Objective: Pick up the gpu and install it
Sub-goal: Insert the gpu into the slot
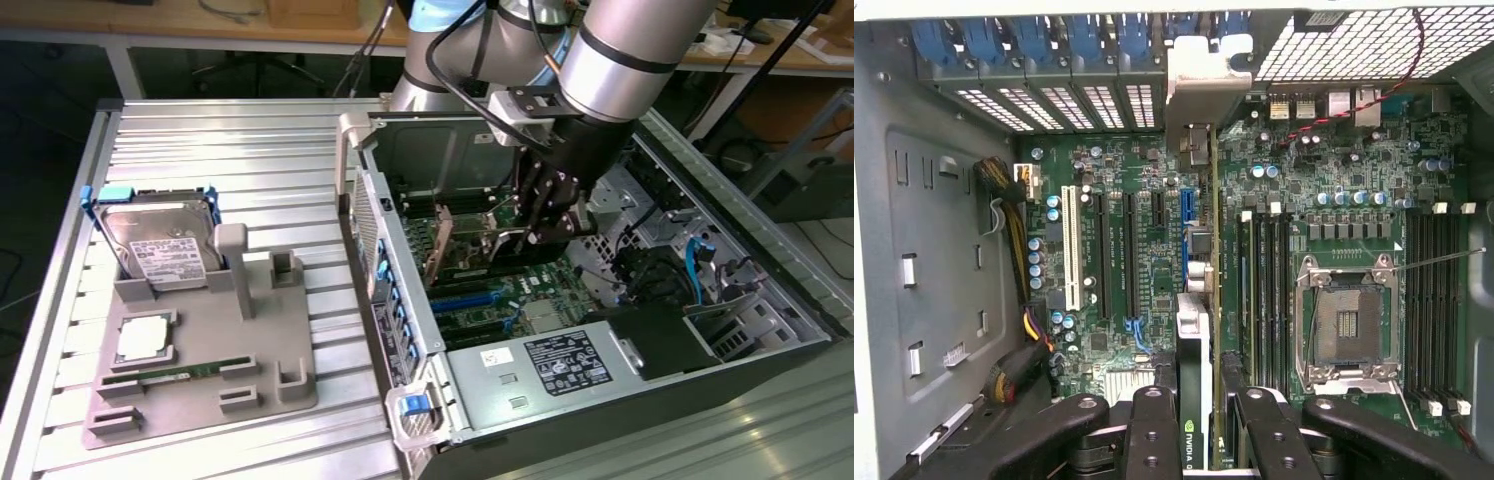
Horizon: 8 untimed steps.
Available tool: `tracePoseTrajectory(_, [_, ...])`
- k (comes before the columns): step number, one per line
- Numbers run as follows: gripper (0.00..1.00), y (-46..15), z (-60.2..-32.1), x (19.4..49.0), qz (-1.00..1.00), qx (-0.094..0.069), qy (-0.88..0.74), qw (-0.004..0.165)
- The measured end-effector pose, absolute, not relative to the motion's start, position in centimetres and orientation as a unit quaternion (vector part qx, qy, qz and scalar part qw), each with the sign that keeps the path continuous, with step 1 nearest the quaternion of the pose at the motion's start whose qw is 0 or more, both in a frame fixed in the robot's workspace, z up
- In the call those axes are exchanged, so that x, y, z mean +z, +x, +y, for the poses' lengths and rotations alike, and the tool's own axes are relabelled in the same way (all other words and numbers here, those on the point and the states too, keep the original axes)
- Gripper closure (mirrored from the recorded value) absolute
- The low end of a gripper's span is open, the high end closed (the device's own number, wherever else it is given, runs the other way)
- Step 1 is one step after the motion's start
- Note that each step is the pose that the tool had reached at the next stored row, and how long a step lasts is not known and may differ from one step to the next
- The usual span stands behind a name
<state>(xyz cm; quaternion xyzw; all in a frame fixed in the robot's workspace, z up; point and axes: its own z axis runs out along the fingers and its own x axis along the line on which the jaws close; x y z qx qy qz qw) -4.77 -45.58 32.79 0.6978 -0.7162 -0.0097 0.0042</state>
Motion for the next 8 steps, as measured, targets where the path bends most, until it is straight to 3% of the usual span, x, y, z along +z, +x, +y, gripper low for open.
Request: tracePoseTrajectory(8, [0.73,-4.77,-45.58,32.74,-0.716,-0.01,0.698,0.004])
